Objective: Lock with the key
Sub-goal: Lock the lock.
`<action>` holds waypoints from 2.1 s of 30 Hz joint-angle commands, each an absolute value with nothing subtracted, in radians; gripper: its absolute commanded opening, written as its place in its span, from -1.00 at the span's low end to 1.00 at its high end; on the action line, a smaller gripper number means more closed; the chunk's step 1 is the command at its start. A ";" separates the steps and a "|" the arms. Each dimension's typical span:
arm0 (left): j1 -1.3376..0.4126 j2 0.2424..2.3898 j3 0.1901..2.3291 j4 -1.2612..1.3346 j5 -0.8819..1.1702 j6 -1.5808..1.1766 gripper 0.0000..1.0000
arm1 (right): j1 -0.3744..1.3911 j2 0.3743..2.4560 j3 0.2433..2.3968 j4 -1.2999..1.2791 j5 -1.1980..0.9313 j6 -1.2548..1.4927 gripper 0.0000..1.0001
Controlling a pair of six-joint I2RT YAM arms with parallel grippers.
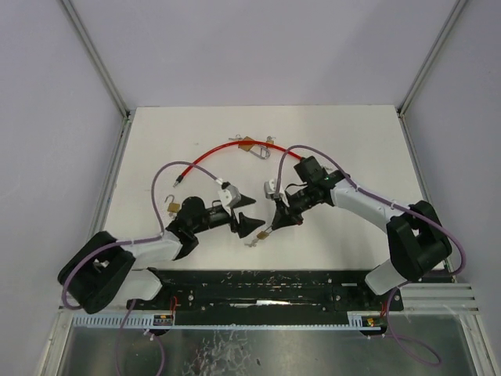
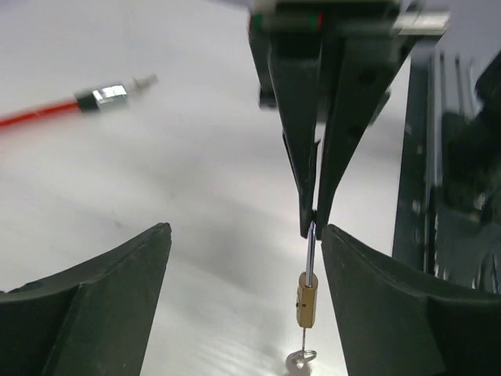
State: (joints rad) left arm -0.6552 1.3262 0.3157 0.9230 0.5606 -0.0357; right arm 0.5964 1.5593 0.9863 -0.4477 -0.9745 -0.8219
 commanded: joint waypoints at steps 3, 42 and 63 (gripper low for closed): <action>-0.645 1.119 0.264 0.995 0.433 -0.148 0.66 | 0.512 1.456 1.051 -0.715 -1.099 -0.979 -1.00; -0.708 1.204 0.424 0.847 0.534 -0.402 0.13 | 0.254 1.426 1.173 -0.875 -1.264 -0.850 -1.00; -0.741 1.329 0.478 0.845 0.551 -0.395 -0.27 | 0.255 1.412 1.158 -0.864 -1.269 -0.849 -1.00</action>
